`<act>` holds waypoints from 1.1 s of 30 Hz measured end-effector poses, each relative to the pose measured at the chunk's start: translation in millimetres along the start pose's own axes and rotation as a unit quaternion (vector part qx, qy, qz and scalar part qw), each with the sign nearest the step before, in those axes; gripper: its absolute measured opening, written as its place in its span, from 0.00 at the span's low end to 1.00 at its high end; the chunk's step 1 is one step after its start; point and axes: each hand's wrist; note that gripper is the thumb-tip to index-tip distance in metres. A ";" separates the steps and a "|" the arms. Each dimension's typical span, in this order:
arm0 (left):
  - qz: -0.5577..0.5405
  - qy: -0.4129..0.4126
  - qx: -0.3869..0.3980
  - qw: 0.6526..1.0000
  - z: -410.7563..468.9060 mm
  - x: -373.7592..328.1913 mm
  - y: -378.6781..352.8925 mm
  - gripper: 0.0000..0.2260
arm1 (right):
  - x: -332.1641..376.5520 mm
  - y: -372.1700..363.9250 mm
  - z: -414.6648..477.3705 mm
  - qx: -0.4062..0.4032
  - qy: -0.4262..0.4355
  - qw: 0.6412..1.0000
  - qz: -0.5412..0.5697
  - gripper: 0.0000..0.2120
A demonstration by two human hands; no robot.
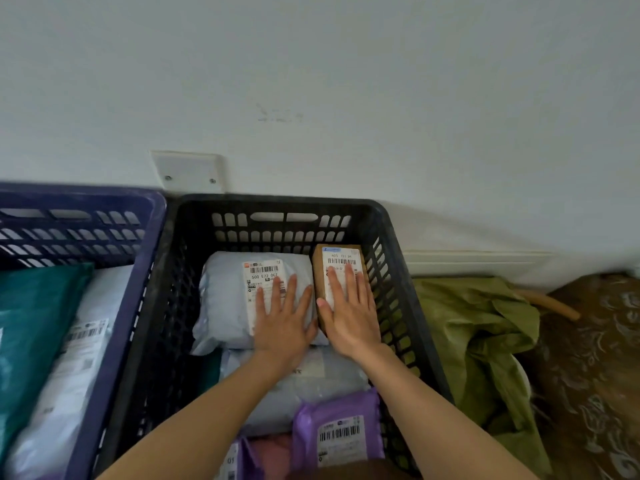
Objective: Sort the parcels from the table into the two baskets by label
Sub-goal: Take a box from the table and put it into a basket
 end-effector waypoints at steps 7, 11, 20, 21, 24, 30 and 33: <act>0.015 0.016 0.051 0.998 1.8 -4.7 3.6 0.30 | 0.1 -5.4 1.5 -0.008 0.002 1.000 -0.005 0.29; -0.003 0.005 0.078 0.997 3.5 0.1 18.3 0.29 | 0.4 3.8 1.6 -0.016 0.008 1.000 0.014 0.30; -0.043 -0.002 0.069 0.997 -20.5 8.4 43.3 0.26 | 4.4 23.8 -10.4 -0.055 0.031 0.998 0.027 0.29; -0.045 0.001 0.069 0.997 -24.8 10.7 46.6 0.26 | 5.9 27.2 -12.0 -0.057 0.035 0.997 0.030 0.29; -0.048 0.012 0.048 0.998 -40.0 19.8 60.5 0.26 | 11.6 41.1 -20.9 -0.071 0.053 0.994 0.058 0.28; -0.016 0.045 -0.014 0.999 -79.2 39.8 100.1 0.26 | 23.6 68.2 -46.8 -0.113 0.113 0.977 0.143 0.26; -0.017 0.062 -0.052 0.997 -107.8 46.0 121.5 0.25 | 35.1 77.6 -62.4 -0.117 0.144 0.968 0.167 0.25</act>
Point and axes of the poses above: each hand's wrist, its own z-axis towards the middle knuckle, its own y-axis out of the back of the hand, x = y × z
